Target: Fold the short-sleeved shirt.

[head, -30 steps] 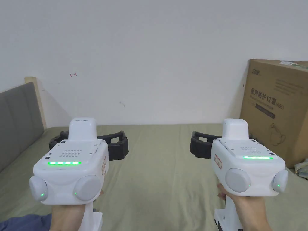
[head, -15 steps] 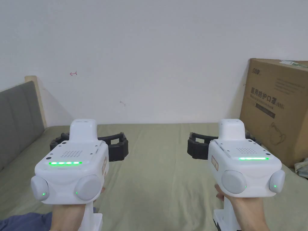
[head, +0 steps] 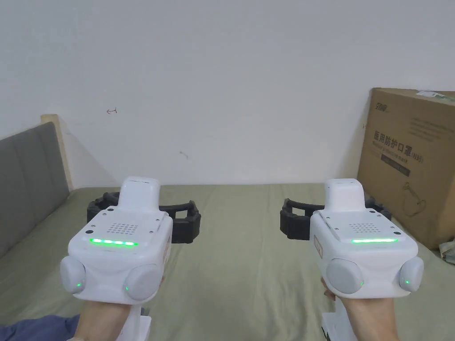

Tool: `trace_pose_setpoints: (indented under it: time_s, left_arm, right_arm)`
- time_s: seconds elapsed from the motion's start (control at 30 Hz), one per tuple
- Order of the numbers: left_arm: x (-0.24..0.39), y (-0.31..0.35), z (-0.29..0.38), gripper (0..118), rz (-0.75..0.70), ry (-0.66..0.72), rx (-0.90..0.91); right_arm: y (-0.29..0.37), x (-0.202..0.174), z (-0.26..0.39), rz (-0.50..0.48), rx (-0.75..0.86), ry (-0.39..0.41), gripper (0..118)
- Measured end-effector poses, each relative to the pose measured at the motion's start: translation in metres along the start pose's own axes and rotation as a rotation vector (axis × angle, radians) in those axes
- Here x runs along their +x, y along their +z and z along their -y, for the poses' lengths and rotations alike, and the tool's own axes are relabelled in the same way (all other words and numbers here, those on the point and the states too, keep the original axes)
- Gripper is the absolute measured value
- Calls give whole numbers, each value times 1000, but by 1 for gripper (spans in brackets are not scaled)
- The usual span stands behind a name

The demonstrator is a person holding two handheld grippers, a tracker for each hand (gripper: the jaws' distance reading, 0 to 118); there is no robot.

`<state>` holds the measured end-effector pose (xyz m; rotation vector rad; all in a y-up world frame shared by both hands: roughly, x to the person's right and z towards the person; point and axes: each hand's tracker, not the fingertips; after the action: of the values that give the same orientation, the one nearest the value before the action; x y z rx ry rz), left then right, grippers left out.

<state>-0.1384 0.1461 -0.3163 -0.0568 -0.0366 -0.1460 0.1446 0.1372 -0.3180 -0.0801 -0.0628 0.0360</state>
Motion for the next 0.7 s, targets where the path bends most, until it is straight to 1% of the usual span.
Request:
trace_pose_setpoints:
  time_s: [0.03, 0.1, 0.17, 0.3, 0.37, 0.47, 0.7]
  left_arm:
    - [0, 1, 1, 118, 0, 1, 11]
    - [-1, 4, 5, 118, 29, 9, 95]
    - [1, 5, 3, 118, -11, 3, 81]
    - [-7, 2, 2, 118, 1, 55, 61]
    - [-9, 1, 2, 118, 2, 64, 53]
    - [-10, 0, 2, 118, 9, 67, 44]
    - [-13, 0, 0, 118, 8, 104, 10]
  right_arm:
    - [-1, 1, 0, -6, -5, -12, 118]
    - [-2, 2, 0, -7, -13, -24, 118]
    - [-2, 3, 1, 0, -10, -32, 118]
    - [-2, 4, 0, -5, -11, -37, 118]
    - [-1, 5, 0, 3, -1, -40, 118]
    - [-2, 6, -2, -20, -3, -57, 118]
    - [0, 0, 1, -26, 10, -16, 118]
